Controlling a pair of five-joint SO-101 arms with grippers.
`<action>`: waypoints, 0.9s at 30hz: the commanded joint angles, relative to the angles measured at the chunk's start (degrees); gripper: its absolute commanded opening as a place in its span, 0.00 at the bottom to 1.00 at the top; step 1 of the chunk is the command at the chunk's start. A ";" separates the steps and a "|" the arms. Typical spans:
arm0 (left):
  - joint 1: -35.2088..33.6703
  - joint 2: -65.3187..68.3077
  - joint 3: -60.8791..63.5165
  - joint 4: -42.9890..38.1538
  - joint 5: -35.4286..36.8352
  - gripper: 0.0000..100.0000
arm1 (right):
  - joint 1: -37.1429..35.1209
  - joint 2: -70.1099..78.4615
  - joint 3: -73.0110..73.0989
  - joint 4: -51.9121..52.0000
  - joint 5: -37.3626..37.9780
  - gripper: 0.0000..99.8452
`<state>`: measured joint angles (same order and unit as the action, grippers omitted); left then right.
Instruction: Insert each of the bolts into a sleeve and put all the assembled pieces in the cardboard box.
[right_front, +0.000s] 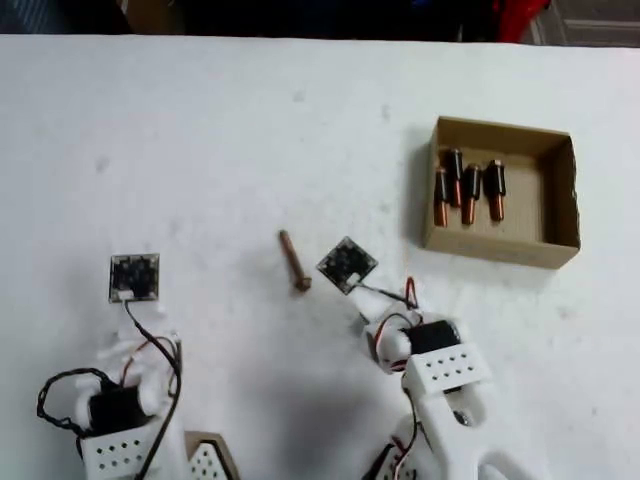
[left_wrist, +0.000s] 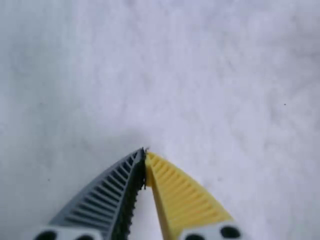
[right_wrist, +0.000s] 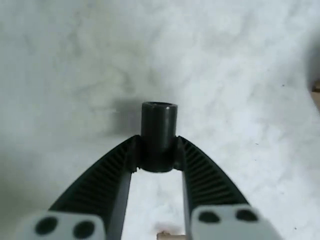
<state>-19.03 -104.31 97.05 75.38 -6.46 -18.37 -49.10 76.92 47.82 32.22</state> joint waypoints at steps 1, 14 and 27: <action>-0.57 -0.40 -0.09 -1.58 -0.70 0.02 | 0.48 -1.45 -0.88 0.22 0.18 0.14; -0.57 -0.40 -0.09 -1.58 -0.70 0.02 | 0.40 -0.84 -6.07 3.03 2.64 0.14; -0.57 -0.40 -0.09 -1.58 -0.70 0.02 | 0.48 21.23 -16.53 2.51 2.11 0.14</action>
<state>-19.03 -104.31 97.05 75.38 -6.46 -18.29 -30.29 63.21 52.04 33.98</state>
